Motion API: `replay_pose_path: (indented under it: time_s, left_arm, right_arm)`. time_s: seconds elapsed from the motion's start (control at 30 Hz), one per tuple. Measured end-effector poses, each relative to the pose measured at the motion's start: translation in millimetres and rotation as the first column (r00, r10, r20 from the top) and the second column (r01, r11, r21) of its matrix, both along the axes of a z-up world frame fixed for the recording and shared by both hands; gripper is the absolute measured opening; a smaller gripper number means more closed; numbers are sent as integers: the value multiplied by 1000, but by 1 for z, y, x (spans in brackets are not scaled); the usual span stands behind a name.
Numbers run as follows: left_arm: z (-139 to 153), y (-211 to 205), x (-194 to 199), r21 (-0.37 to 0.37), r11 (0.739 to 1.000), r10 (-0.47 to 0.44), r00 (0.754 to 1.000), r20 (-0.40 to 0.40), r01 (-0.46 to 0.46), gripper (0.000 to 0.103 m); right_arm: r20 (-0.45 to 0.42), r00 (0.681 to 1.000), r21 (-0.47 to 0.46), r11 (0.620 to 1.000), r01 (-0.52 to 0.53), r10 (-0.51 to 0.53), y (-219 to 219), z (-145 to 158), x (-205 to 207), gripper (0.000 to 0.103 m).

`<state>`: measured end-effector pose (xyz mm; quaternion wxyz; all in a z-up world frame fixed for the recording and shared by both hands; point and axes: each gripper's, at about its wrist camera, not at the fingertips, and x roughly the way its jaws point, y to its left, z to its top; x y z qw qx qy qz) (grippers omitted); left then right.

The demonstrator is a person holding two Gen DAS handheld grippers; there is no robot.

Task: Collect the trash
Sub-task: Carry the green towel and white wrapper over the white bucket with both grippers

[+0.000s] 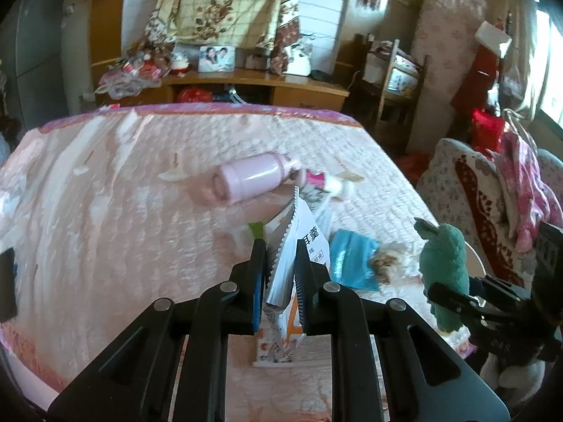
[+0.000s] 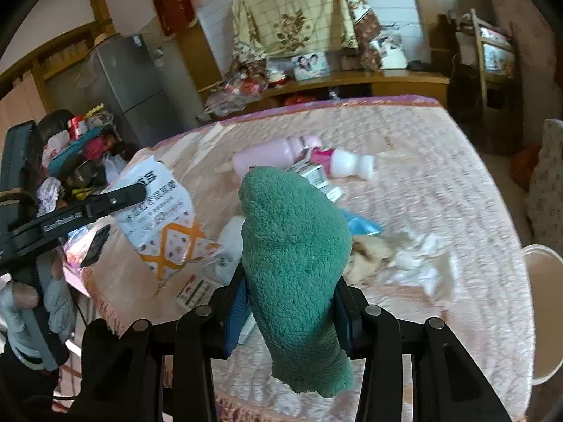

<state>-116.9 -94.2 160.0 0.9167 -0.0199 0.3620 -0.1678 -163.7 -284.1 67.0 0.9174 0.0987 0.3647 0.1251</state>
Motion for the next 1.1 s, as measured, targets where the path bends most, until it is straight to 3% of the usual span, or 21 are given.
replay_pose_path:
  time_s: [0.57, 0.87, 1.1]
  left_arm:
    - [8, -121, -11, -13, 977, -211, 978, -10, 211, 13]
    - [-3, -215, -12, -28, 945, -328, 944, -43, 327, 13]
    - [-23, -291, -8, -49, 918, -397, 914, -87, 394, 13]
  right_arm:
    - [-46, 978, -57, 978, 200, -203, -91, 4, -26, 42]
    - [-125, 918, -134, 923, 361, -377, -184, -11, -43, 42]
    - [-215, 856, -179, 880, 439, -471, -254, -46, -48, 42]
